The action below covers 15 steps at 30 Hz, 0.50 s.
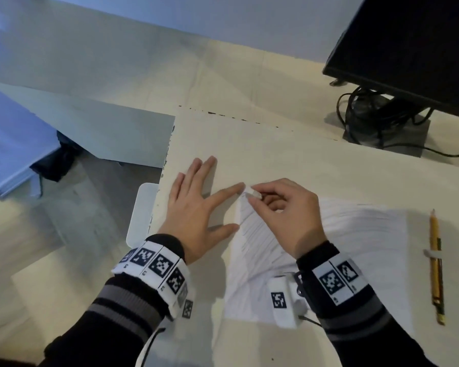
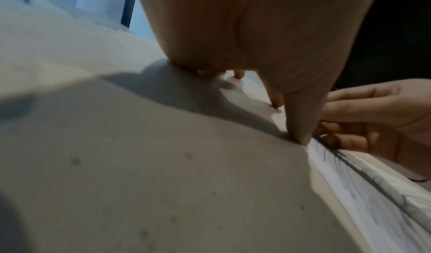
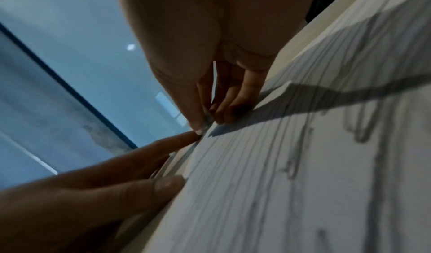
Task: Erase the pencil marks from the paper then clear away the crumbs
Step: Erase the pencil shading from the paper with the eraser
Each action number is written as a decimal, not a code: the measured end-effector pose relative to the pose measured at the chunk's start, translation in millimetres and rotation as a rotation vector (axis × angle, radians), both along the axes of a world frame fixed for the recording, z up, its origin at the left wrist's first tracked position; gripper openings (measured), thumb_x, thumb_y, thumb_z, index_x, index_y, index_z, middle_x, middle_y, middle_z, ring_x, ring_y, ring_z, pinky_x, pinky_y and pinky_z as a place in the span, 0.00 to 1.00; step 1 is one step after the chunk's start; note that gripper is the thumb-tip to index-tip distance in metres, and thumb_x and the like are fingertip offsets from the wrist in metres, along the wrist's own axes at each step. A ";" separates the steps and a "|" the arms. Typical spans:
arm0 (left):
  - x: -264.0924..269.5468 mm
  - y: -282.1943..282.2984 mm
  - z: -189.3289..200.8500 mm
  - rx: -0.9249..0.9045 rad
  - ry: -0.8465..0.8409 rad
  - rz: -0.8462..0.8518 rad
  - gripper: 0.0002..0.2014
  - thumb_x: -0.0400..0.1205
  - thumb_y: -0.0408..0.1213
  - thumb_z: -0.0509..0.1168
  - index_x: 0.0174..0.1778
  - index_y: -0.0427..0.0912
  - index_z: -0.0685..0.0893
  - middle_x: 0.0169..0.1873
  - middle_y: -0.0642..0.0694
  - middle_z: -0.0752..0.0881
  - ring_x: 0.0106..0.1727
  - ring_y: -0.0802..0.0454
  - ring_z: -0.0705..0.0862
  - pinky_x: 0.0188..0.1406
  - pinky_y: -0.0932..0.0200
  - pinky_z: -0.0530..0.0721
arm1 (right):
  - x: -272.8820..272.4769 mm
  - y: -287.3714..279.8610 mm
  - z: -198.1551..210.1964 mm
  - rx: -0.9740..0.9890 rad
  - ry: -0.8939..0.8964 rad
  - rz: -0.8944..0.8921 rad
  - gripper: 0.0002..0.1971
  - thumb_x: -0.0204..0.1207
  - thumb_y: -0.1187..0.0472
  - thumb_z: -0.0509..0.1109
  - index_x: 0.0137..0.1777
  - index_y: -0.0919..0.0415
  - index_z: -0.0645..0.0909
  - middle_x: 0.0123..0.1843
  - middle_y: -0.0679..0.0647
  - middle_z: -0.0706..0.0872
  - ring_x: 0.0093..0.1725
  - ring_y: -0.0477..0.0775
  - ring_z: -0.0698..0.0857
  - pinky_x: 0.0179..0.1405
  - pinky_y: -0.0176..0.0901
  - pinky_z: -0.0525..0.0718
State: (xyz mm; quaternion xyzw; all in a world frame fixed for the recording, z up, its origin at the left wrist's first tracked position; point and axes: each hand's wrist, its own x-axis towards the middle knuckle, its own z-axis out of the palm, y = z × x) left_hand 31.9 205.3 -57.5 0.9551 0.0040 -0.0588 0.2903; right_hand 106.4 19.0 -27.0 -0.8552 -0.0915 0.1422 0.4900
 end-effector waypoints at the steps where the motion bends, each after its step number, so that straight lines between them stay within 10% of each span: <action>1: 0.6 0.1 0.2 -0.002 0.002 -0.001 0.35 0.75 0.63 0.69 0.79 0.71 0.67 0.87 0.48 0.46 0.87 0.48 0.37 0.82 0.49 0.33 | 0.8 1.3 -2.5 -0.027 -0.043 0.025 0.07 0.72 0.62 0.81 0.49 0.55 0.91 0.43 0.44 0.87 0.39 0.49 0.87 0.41 0.39 0.88; 15: 5.0 -2.0 4.2 0.009 0.061 0.009 0.35 0.72 0.67 0.65 0.78 0.72 0.65 0.87 0.52 0.39 0.86 0.51 0.32 0.77 0.59 0.22 | 11.8 10.1 3.8 -0.218 -0.282 0.328 0.04 0.74 0.62 0.78 0.48 0.58 0.90 0.37 0.44 0.86 0.34 0.44 0.83 0.38 0.41 0.85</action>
